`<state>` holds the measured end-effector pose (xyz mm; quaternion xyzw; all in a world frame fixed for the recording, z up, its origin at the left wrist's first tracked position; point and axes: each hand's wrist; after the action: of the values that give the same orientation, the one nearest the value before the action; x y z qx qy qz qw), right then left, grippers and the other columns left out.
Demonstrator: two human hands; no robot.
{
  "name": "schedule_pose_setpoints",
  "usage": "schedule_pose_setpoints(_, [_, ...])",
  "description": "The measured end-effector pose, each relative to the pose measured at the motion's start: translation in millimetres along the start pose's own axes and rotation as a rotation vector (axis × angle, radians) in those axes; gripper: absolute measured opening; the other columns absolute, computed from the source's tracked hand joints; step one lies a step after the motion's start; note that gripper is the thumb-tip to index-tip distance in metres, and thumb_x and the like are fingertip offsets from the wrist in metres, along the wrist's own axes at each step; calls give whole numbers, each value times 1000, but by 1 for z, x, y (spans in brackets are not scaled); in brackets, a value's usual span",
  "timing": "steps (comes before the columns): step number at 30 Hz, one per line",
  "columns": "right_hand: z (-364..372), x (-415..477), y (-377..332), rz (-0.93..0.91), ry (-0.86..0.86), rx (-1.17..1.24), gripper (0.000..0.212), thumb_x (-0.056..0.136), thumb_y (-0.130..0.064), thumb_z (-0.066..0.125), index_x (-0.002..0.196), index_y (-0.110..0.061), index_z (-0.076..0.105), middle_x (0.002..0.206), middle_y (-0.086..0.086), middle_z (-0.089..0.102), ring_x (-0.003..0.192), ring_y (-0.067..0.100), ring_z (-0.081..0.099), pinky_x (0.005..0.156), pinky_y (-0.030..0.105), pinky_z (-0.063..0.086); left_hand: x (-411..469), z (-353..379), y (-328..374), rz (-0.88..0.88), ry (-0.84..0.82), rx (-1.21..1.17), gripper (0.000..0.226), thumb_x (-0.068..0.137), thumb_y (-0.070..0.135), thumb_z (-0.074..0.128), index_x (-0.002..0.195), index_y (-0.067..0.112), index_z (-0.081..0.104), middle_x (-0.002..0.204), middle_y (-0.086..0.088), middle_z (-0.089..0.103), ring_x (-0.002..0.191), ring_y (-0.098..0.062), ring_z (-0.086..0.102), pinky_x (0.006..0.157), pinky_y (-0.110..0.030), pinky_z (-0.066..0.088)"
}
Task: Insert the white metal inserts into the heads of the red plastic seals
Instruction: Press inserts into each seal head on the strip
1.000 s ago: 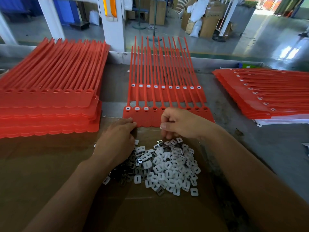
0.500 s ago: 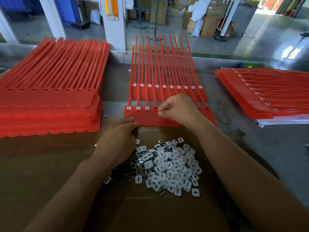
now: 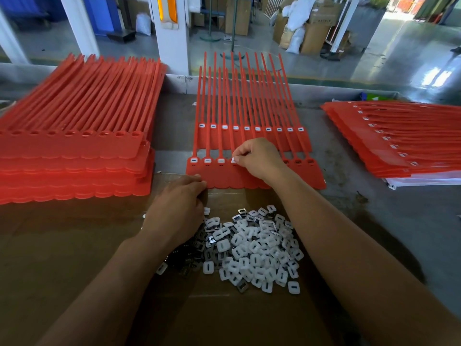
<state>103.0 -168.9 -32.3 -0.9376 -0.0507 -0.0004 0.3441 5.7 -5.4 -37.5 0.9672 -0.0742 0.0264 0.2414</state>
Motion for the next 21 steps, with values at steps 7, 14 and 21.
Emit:
schedule_pose_setpoints(7, [3,-1,-5,-41,42,-140,6,87,-15,62,86,-15,68,103,-1,68,97,15,60,75,28,44,0,0,0,-14,-6,-1,43,90,9,41,132,18,49,145,5,37,131,-15,34,107,-31,27])
schedule_pose_setpoints(14, [1,0,-8,94,88,15,17,77,-12,72,72,-23,60,84,-10,60,89,11,57,74,27,44,0,-1,0,-10,-14,0,44,90,10,41,133,19,48,145,5,36,132,-15,33,108,-32,27])
schedule_pose_setpoints(21, [-6,18,-20,293,-56,-31,37,73,-13,77,107,-5,65,112,11,64,106,25,58,92,36,48,-1,-2,1,1,-13,-1,42,92,11,41,132,17,49,145,4,37,132,-15,33,109,-31,26])
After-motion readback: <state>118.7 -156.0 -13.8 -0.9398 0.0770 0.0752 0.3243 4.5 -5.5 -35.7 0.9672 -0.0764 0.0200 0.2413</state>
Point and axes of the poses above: each hand's wrist, its own x-axis towards the middle knuckle, its own z-axis out of the palm, y = z × x
